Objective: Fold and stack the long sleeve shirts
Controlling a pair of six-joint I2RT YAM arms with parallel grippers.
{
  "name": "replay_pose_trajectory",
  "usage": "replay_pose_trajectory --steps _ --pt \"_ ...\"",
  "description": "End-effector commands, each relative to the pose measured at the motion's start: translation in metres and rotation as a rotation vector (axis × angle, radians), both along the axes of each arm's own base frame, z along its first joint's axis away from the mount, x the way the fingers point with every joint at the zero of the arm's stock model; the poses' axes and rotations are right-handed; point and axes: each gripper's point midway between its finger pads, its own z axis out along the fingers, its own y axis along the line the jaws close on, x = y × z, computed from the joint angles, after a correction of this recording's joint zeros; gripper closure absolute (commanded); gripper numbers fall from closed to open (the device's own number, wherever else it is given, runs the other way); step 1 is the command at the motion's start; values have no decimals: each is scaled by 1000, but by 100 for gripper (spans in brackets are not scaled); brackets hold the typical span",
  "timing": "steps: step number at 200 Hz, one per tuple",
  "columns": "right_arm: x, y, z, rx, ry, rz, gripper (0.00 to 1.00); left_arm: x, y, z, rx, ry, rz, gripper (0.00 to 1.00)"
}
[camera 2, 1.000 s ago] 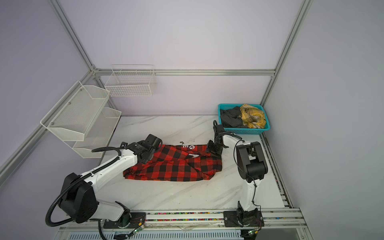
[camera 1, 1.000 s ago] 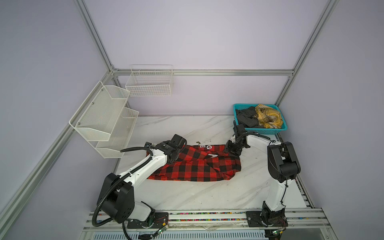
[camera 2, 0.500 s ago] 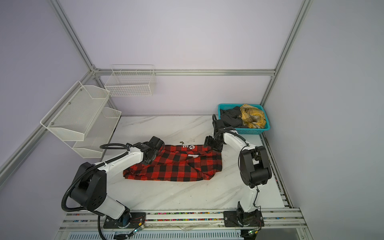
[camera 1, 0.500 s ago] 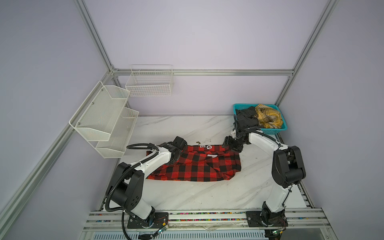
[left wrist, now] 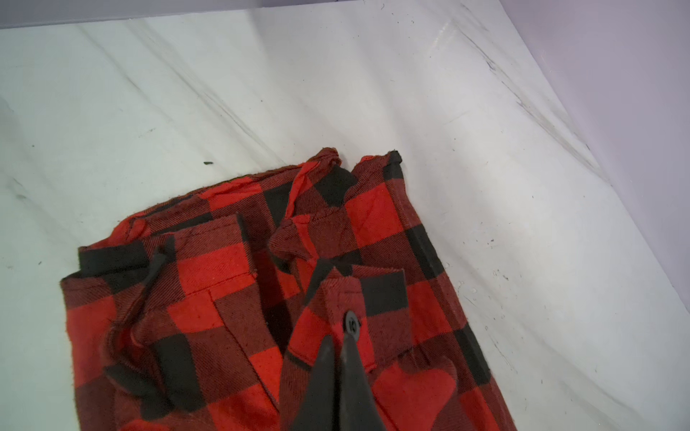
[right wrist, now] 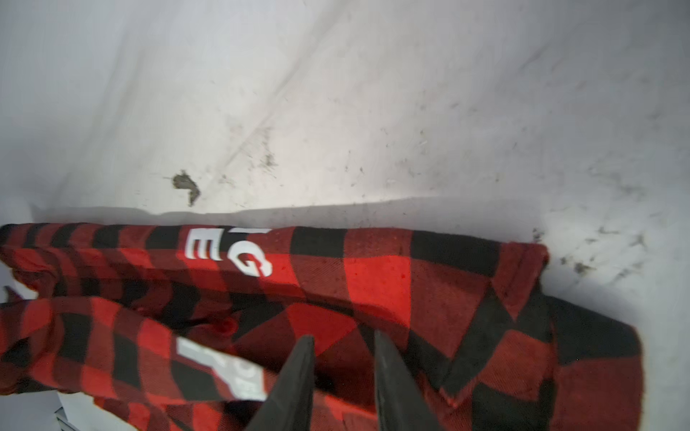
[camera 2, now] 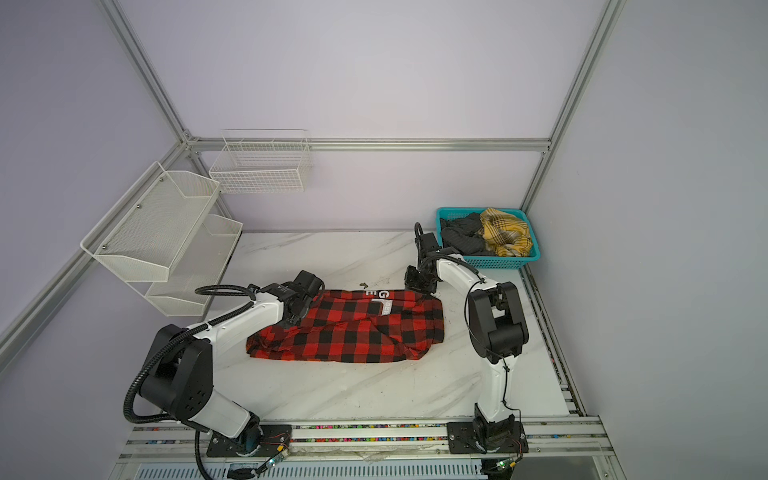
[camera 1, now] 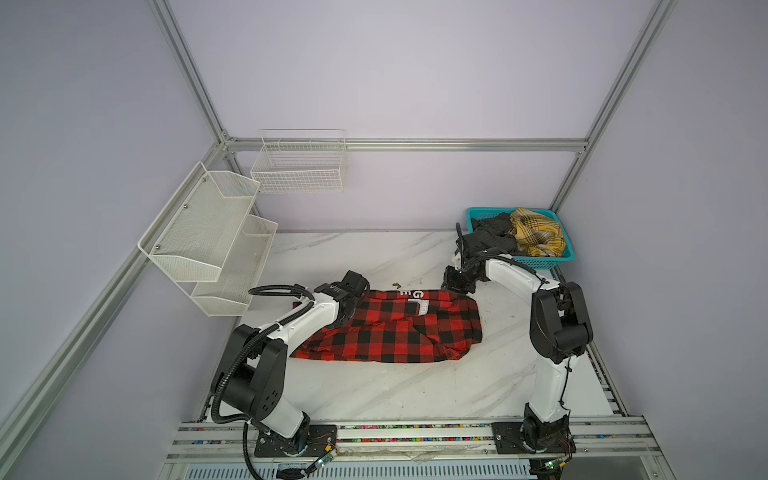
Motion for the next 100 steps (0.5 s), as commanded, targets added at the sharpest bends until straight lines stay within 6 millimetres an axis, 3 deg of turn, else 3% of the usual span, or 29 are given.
replay_pose_trajectory --steps 1,18,42,65,100 --pt "-2 4 -16 -1 23 16 71 13 10 20 46 -44 23 100" --pt "1 3 -17 -8 20 10 68 17 13 21 57 -41 24 100" --pt "3 3 -19 -22 30 13 46 18 18 20 70 -35 31 100" --pt "3 7 -20 -14 50 39 38 18 21 13 77 -15 36 100" --pt "15 16 5 26 3 41 31 22 23 8 82 1 41 100"
